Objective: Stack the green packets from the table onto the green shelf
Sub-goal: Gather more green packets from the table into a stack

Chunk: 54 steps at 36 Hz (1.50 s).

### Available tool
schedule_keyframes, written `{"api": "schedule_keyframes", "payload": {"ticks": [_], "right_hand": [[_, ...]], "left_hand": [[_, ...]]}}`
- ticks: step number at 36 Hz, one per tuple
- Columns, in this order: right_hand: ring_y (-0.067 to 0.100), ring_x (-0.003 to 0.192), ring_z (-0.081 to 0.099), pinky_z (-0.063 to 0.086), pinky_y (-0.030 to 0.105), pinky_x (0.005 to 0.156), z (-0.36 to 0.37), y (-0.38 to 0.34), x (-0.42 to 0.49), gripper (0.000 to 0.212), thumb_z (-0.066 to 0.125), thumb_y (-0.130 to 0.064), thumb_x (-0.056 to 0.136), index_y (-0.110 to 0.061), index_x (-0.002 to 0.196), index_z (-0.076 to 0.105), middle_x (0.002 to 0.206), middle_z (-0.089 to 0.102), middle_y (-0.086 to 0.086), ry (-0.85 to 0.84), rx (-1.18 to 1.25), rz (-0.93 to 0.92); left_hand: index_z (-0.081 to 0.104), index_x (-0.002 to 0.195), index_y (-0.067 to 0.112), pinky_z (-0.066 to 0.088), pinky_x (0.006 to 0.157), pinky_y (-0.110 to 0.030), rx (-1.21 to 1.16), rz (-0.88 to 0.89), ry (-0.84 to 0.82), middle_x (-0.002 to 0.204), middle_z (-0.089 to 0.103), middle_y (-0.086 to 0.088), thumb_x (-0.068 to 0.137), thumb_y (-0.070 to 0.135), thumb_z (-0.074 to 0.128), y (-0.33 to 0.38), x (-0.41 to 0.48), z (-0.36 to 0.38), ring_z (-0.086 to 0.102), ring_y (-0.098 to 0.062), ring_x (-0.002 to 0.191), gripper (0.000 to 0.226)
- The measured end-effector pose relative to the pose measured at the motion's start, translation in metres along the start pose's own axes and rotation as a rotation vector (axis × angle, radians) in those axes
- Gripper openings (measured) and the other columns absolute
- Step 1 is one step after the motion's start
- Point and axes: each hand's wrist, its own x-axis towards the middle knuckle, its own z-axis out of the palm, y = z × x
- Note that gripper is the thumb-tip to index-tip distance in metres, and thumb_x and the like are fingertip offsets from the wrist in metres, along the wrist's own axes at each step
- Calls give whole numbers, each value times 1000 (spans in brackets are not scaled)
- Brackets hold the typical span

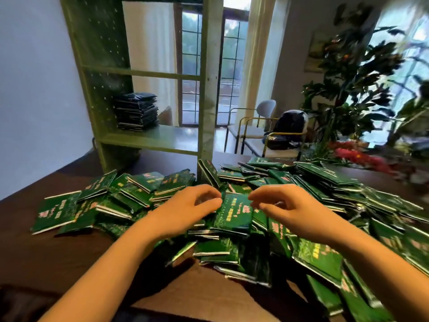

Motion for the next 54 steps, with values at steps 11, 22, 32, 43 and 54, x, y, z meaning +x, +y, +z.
{"api": "schedule_keyframes", "payload": {"ticks": [11,22,32,43,54], "right_hand": [[2,102,48,36,18,85,-5,55,-44,23,62,-17,89,-26,110,66,105,58,-18,272,-314,-8],[27,102,44,30,34,79,-29,104,-32,30,73,-18,80,-14,109,67,107,58,9,638,-607,60],[28,132,37,30,42,104,-52,112,-11,45,48,-39,96,-17,135,50,142,45,8,539,-584,288],[26,124,47,40,39,99,-45,111,-12,57,45,-47,95,-22,145,35,141,50,-1,390,-671,316],[16,125,43,34,29,101,-38,116,-17,58,54,-49,91,-23,141,42,141,47,-5,401,-600,244]], "left_hand": [[45,138,21,32,103,-22,222,-11,3,141,46,4,96,37,55,1,20,66,41,-10,130,46],[44,131,21,37,99,-42,662,-200,39,135,53,-2,95,59,39,22,55,93,47,-25,125,53],[45,126,12,39,99,-42,826,-271,44,130,50,-7,94,59,42,27,72,97,46,-27,123,57],[47,116,16,44,79,-34,789,-271,11,111,60,-1,100,43,42,24,73,91,57,-22,104,32],[57,112,18,46,70,-33,645,-264,52,92,61,0,102,30,34,20,70,75,59,-21,83,28]]}}
